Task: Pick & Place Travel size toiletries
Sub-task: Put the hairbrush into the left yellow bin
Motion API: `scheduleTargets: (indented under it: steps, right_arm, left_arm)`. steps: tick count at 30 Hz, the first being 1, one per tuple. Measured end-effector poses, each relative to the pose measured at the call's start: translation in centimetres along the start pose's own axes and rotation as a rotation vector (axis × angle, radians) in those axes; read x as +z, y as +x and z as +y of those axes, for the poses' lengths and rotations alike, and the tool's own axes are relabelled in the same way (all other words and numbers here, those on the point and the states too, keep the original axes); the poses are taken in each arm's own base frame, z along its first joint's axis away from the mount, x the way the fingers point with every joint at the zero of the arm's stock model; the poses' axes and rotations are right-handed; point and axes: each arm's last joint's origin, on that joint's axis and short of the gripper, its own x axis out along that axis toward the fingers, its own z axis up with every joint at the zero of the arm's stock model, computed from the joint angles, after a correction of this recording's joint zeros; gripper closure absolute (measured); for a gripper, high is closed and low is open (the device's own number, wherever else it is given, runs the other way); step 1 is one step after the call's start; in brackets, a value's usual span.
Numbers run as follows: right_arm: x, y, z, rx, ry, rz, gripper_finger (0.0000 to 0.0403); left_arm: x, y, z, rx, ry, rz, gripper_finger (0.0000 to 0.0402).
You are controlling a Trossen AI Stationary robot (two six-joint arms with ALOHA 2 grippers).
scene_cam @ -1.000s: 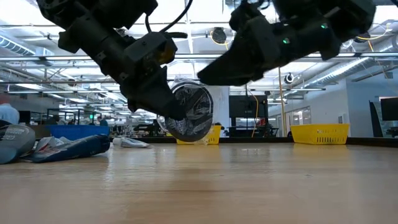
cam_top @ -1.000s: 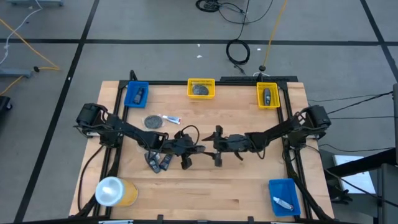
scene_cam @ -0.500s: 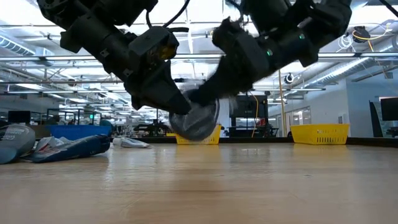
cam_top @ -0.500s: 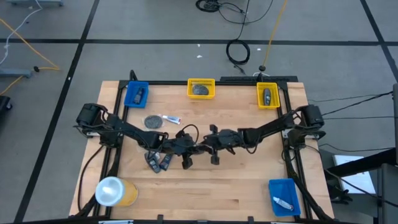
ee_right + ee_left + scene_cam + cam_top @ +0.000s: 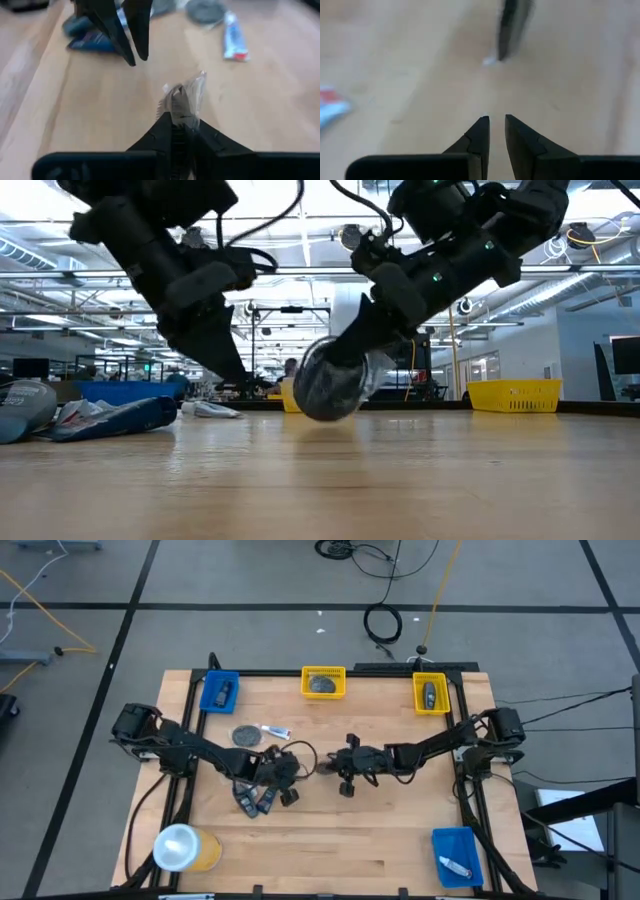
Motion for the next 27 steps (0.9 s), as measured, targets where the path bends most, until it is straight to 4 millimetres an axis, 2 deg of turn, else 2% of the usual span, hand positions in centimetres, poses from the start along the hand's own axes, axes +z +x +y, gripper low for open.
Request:
scheduleTargets:
  steps: [3, 7, 11, 16, 20, 23, 27]
  right_arm:
    - [0.1, -0.3, -1.5, -0.072, 0.024, -0.022, 0.0380]
    - [1.3, -0.2, -4.6, -0.135, 0.107, -0.123, 0.0370]
    - [2.3, -0.2, -8.5, -0.142, 0.204, -0.221, 0.0363]
    - [3.7, -0.7, -12.7, -0.181, 0.285, -0.344, 0.0380]
    - [5.3, 0.5, -15.2, -0.212, 0.310, -0.397, 0.0376]
    - [6.3, 2.3, -17.3, -0.243, 0.321, -0.412, 0.0367]
    - [6.8, 4.1, -21.0, -0.226, 0.371, -0.387, 0.0372]
  left_arm:
    - [-0.4, -0.4, -0.4, 0.129, -0.013, -0.086, 0.0344]
    - [-0.8, -0.1, -1.5, 0.236, -0.020, -0.223, 0.0344]
    - [-2.0, 0.7, -2.8, 0.254, 0.016, -0.256, 0.0344]
    - [-3.6, 1.8, -4.1, 0.299, 0.061, -0.304, 0.0344]
    - [-4.0, 2.4, -4.6, 0.321, 0.091, -0.341, 0.0344]
    - [-3.9, 2.5, -4.6, 0.316, 0.103, -0.344, 0.0344]
    - [-3.9, 2.5, -4.6, 0.318, 0.107, -0.341, 0.0344]
